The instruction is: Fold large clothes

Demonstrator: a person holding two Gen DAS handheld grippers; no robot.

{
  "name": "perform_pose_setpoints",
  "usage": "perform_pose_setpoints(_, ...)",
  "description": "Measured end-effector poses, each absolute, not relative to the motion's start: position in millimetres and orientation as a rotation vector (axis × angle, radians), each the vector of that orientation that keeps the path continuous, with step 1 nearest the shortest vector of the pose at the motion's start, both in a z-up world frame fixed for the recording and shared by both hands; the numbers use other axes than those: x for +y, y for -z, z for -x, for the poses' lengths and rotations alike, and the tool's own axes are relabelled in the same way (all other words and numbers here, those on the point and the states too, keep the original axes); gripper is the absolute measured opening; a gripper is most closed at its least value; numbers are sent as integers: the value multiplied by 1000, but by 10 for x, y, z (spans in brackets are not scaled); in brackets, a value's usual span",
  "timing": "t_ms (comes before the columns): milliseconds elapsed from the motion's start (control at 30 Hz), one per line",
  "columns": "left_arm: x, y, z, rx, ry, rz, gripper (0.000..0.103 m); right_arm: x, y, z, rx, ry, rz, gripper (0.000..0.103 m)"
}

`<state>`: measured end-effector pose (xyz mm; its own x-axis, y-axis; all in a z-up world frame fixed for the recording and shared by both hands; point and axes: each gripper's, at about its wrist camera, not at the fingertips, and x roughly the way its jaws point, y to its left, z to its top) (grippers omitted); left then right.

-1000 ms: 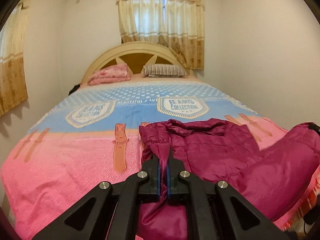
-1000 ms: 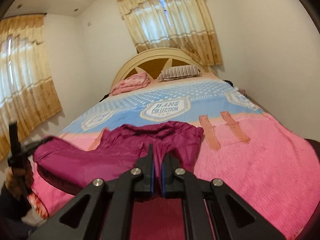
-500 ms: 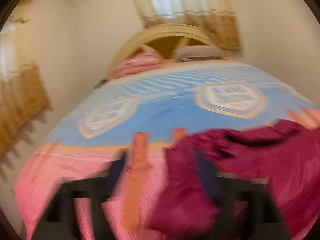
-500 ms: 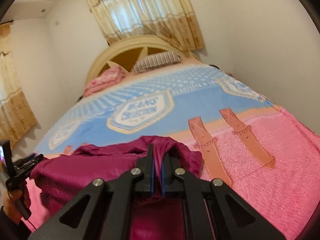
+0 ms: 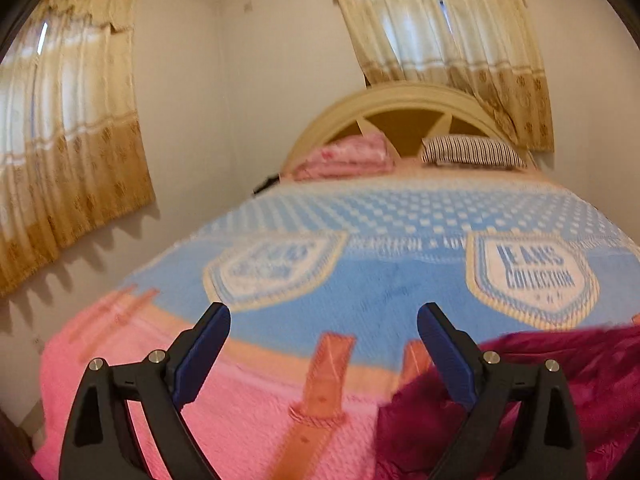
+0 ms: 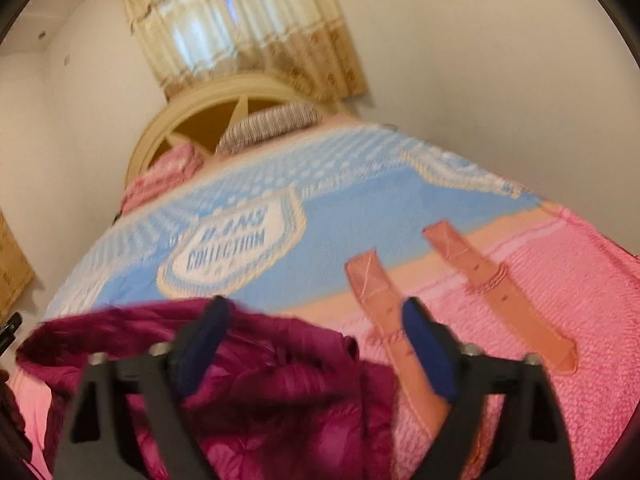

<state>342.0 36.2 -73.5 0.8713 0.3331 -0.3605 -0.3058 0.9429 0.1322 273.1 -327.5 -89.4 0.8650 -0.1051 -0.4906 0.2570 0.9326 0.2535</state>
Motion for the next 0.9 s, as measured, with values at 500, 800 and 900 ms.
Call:
perform_pose_setpoints(500,-767,1569,-3720,493,-262,-379,97,-2089,1295,-3218,653,114,64,68)
perform_pose_setpoints(800,-667,2003,-4075,655,-272,-308,99,-2305,1646,-3327,723,137,4,68)
perform_pose_setpoints(900,-643,2053,-4117,681,-264,-279,101,-2320,1682,-3352,735,134,-11,68)
